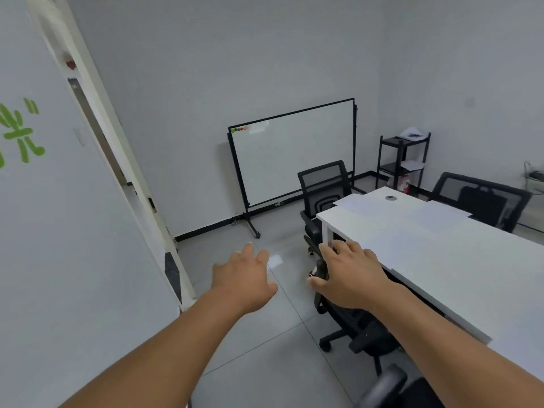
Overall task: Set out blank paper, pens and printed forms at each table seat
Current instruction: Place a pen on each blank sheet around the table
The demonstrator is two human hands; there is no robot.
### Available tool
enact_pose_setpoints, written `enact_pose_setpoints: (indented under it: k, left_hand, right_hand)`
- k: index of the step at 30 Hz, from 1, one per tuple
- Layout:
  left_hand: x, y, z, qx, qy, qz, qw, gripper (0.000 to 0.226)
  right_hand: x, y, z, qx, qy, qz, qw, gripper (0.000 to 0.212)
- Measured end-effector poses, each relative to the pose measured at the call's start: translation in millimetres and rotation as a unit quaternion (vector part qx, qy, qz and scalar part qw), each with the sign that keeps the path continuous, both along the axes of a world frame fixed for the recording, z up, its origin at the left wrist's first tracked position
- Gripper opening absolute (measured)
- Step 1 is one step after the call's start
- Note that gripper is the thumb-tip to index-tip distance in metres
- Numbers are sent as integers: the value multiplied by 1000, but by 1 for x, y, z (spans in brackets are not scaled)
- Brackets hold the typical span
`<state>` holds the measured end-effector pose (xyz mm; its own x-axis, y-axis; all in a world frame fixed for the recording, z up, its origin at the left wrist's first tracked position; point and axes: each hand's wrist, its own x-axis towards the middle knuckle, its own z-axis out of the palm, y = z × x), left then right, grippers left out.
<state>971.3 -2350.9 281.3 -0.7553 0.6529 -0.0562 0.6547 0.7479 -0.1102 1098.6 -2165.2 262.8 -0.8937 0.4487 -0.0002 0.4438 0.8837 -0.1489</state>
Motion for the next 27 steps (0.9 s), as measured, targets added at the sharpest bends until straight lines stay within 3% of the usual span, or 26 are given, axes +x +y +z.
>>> enact_pose_setpoints:
  k: [11, 18, 27]
  left_hand:
    - [-168, 36, -42, -18, -56, -83, 995, 67]
    - [-262, 36, -47, -21, -93, -71, 993, 67]
    - [-407, 77, -48, -60, -104, -54, 991, 70]
  right_hand:
    - [-142, 4, -17, -15, -58, -84, 995, 78]
    - [-238, 18, -23, -10, -75, -64, 995, 82]
    - [-401, 75, -27, -1, -141, -5, 990, 72]
